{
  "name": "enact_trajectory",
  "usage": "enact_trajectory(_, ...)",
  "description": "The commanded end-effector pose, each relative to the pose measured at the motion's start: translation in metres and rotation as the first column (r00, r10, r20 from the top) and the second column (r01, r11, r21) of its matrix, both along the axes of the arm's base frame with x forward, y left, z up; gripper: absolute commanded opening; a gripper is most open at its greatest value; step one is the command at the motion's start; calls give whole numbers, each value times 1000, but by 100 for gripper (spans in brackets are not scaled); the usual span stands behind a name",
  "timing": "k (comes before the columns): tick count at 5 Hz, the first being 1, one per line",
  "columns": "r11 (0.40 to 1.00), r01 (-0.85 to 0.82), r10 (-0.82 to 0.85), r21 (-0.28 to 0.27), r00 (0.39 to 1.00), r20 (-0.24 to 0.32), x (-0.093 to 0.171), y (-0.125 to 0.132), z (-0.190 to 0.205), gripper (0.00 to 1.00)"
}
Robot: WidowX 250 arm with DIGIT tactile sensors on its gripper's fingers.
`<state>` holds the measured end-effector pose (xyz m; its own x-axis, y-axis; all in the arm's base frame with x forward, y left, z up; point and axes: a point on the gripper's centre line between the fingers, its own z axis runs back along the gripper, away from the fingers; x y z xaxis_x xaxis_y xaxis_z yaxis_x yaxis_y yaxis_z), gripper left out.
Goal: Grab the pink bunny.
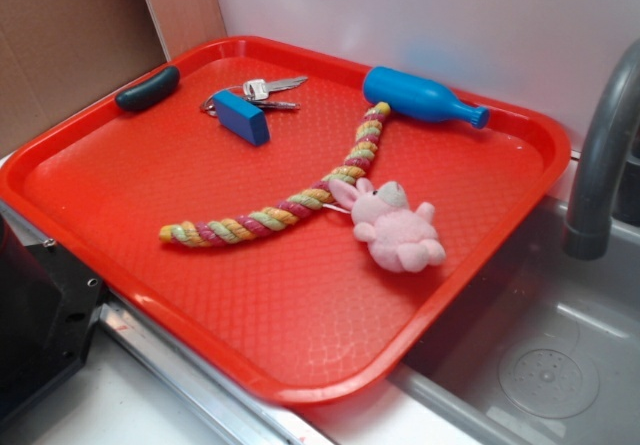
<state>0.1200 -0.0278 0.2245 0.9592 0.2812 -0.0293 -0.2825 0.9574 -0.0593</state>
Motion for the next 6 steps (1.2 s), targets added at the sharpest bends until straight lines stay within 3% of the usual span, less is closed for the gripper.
enact_trajectory(1, 935, -346, 346, -78, 938, -22, 24, -27, -12, 100)
enact_trajectory(2, 850, -511, 519, -125, 854, 37, 47, -54, -24, 100)
enact_trajectory(3, 734, -657, 667, -175, 745, -1, 66, -74, -43, 100)
enact_trajectory(4, 644, -750, 756, -150, 654, -26, 87, -92, -77, 100)
enact_trajectory(5, 609, -786, 791, -107, 611, 9, 105, -102, -105, 100)
enact_trajectory(6, 614, -788, 789, -48, 611, 65, 119, -110, -135, 100)
